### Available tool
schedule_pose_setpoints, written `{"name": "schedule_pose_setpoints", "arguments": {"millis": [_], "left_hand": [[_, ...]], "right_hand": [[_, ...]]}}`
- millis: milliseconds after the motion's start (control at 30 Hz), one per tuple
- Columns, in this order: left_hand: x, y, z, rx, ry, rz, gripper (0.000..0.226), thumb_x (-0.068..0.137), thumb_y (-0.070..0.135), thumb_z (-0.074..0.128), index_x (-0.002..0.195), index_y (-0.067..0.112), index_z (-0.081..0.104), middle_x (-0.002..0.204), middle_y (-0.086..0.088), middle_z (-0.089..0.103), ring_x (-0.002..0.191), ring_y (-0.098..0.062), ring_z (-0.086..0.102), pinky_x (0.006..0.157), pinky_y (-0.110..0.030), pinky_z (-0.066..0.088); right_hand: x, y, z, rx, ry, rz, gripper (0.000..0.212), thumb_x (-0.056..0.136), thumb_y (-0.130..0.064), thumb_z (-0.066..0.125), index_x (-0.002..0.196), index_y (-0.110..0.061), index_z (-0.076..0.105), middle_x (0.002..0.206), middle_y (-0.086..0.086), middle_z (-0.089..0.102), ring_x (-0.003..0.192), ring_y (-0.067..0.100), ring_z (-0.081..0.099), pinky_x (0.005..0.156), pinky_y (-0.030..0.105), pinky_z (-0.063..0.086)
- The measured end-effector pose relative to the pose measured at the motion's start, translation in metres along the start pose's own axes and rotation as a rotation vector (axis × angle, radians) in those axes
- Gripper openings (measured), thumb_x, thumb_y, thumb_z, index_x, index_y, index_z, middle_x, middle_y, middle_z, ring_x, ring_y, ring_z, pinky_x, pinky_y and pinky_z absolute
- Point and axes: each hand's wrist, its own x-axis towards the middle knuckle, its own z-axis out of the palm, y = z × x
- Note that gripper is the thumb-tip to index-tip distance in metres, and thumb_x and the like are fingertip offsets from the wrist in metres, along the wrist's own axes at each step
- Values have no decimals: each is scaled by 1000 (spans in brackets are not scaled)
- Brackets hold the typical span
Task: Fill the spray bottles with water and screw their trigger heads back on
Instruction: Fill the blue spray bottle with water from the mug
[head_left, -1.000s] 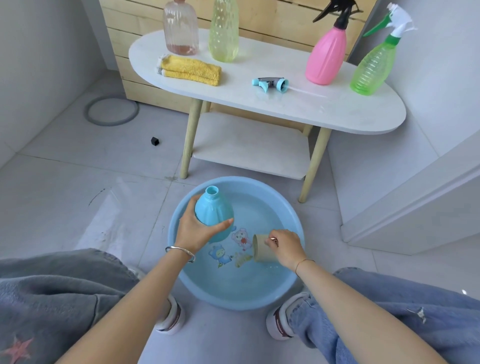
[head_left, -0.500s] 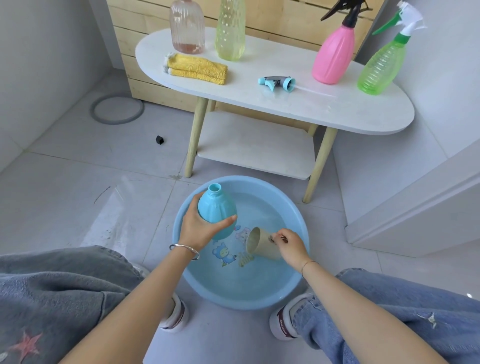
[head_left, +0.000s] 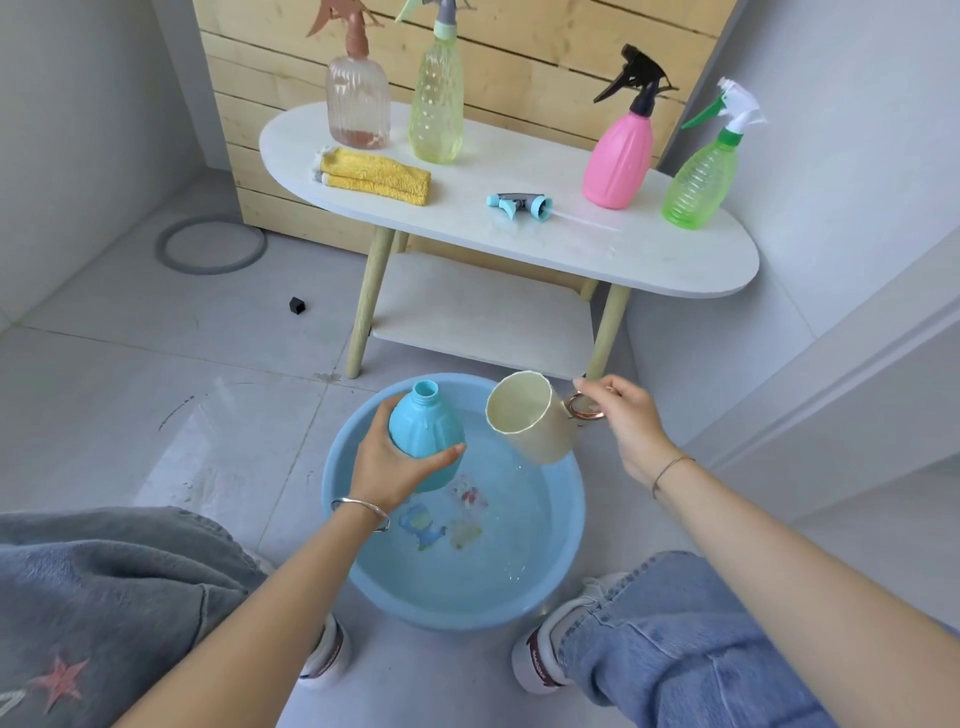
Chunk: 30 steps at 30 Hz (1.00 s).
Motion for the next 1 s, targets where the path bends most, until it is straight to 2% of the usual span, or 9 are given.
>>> {"name": "schedule_pose_setpoints", "arguments": {"millis": [200,367,467,600,733,767,800,900,1000], "left_hand": [[-4,12,9,50,-36,54,73,57,34,92,114,37,48,102,18,59,93,-1,59,70,-15,48],[-8,13,16,117,-73,83,74,54,37,92,114,34,48,101,19,59,93,0,57,72,-18,49],[-9,11,20,147,-101,103,78,52,39,92,116,34,48,103,17,60,95,-3,58,74,-21,50],[-10,9,21,182,-132,122,79,50,44,91,116,36,48,103,17,61,94,-4,60,76,-27,54],[-11,9,23,196,-143,137,78,50,45,90,115,37,48,102,19,61,94,-5,60,75,-24,53],[-11,9,23,202,-144,140,78,50,45,90,115,37,48,102,20,61,94,-6,60,75,-23,53],[-11,9,23,208,-145,144,78,50,45,90,115,37,48,102,20,60,94,-6,60,75,-23,53],[-11,8,24,219,-145,150,78,50,45,90,115,37,49,102,20,60,94,-6,60,78,-29,55],[-11,7,25,223,-143,144,78,49,45,90,115,37,49,101,21,60,93,-6,60,80,-32,55]], "right_hand": [[-5,-51,-10,48,-85,-117,37,57,-43,80,49,-24,49,66,6,42,77,22,45,80,34,37],[-18,-74,-10,73,-91,-227,36,76,-19,76,58,-17,46,57,0,44,72,21,45,75,33,38],[-25,-81,-8,25,-78,-285,35,77,-15,75,59,-17,45,59,1,45,68,19,49,72,30,39],[-32,-85,-5,-26,-80,-346,38,79,-5,72,59,-14,40,42,-15,44,54,11,49,64,23,40],[-36,-88,-2,-99,-72,-421,41,74,-11,76,56,-15,40,43,-15,38,61,20,40,64,29,32],[-36,-88,-2,-117,-78,-439,40,72,-16,77,56,-14,41,47,-7,40,61,20,39,63,28,31],[-37,-88,-2,-142,-80,-452,39,71,-18,78,56,-12,42,50,-2,42,59,19,39,61,27,31],[-39,-89,1,-224,-75,-492,38,74,-14,78,58,-13,43,45,-13,39,49,6,32,51,20,28],[-41,-92,5,-267,-69,-526,38,75,-13,77,58,-15,43,46,-13,39,47,4,33,48,15,27]]}}
